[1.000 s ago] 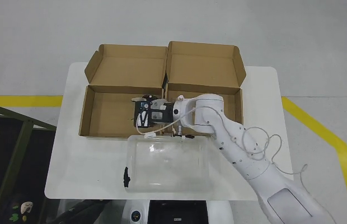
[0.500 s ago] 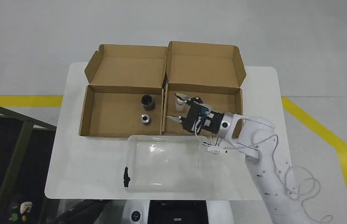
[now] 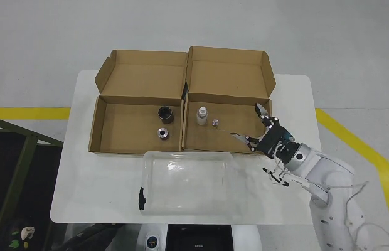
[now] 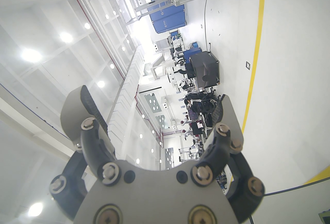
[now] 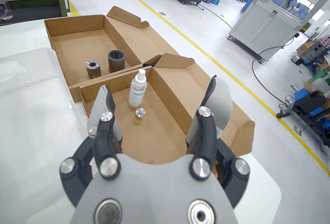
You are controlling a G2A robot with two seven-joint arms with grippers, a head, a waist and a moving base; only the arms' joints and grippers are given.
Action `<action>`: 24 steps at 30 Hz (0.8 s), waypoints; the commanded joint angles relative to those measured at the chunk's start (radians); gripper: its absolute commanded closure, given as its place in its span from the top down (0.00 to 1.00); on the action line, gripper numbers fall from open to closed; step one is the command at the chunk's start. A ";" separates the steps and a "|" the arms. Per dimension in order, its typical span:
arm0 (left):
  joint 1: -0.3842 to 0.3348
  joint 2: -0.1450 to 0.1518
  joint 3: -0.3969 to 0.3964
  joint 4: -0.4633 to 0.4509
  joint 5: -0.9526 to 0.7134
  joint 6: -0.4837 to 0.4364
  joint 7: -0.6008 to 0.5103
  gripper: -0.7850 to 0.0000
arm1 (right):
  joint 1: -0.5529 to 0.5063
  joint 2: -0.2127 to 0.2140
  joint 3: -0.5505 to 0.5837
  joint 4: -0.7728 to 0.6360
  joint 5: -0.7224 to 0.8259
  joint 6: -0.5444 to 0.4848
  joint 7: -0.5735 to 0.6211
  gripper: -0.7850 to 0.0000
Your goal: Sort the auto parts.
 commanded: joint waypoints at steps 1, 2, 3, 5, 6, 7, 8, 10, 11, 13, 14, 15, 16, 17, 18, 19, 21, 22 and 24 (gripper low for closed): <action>0.000 0.000 0.000 0.000 0.000 0.000 0.000 1.00 | -0.023 0.005 0.030 -0.008 0.009 -0.008 -0.003 0.79; 0.000 0.000 0.000 0.000 0.000 0.000 0.000 1.00 | -0.036 0.007 0.042 -0.013 0.018 -0.011 -0.008 0.80; 0.000 0.000 0.000 0.000 0.000 0.000 0.000 1.00 | -0.048 0.009 0.054 -0.018 0.023 -0.012 -0.010 0.82; 0.000 0.000 0.000 0.000 0.000 0.000 0.000 1.00 | -0.068 0.012 0.074 -0.025 0.040 -0.007 -0.021 0.83; 0.000 0.000 0.000 0.000 0.000 0.000 0.000 1.00 | -0.078 0.013 0.084 -0.027 0.044 -0.005 -0.022 0.83; 0.000 0.000 0.000 0.000 0.000 0.000 0.000 1.00 | -0.086 0.015 0.095 -0.030 0.050 -0.002 -0.024 0.84; 0.000 0.000 0.000 0.000 0.000 0.000 0.000 1.00 | -0.094 0.016 0.106 -0.032 0.056 0.001 -0.026 0.85; 0.000 0.000 0.000 0.000 0.000 0.000 0.000 1.00 | -0.109 0.020 0.132 -0.038 0.068 0.004 -0.025 0.88; 0.000 0.000 0.000 0.000 0.000 0.000 0.000 1.00 | -0.119 0.021 0.145 -0.041 0.078 0.008 -0.026 0.92; 0.000 0.000 0.000 0.000 0.000 0.000 0.000 1.00 | -0.139 0.024 0.171 -0.049 0.094 0.010 -0.026 0.98; 0.000 0.000 0.000 0.000 0.000 0.000 0.000 1.00 | -0.149 0.026 0.185 -0.054 0.100 0.012 -0.027 1.00; 0.000 0.000 0.000 0.000 0.000 0.000 0.000 1.00 | -0.160 0.027 0.196 -0.057 0.107 0.012 -0.027 1.00; 0.000 0.000 0.000 0.000 0.000 0.000 0.000 1.00 | -0.171 0.029 0.206 -0.061 0.113 0.009 -0.027 1.00; 0.000 0.000 0.000 0.000 0.000 0.000 0.000 1.00 | -0.181 0.030 0.216 -0.066 0.120 0.007 -0.029 1.00; 0.000 0.000 0.000 0.000 0.000 0.000 0.000 1.00 | -0.190 0.031 0.224 -0.068 0.127 0.008 -0.030 1.00; 0.000 0.000 0.000 0.000 0.000 0.000 0.000 1.00 | -0.198 0.032 0.230 -0.072 0.131 0.008 -0.031 1.00; 0.000 0.000 0.000 0.000 0.000 0.000 0.000 1.00 | -0.212 0.034 0.238 -0.077 0.141 0.013 -0.032 1.00; 0.000 0.000 0.000 0.000 0.000 0.000 0.000 1.00 | -0.219 0.035 0.243 -0.081 0.142 0.018 -0.030 1.00; 0.000 0.000 0.000 0.000 0.000 0.000 0.000 1.00 | -0.232 0.037 0.251 -0.092 0.131 0.029 -0.018 1.00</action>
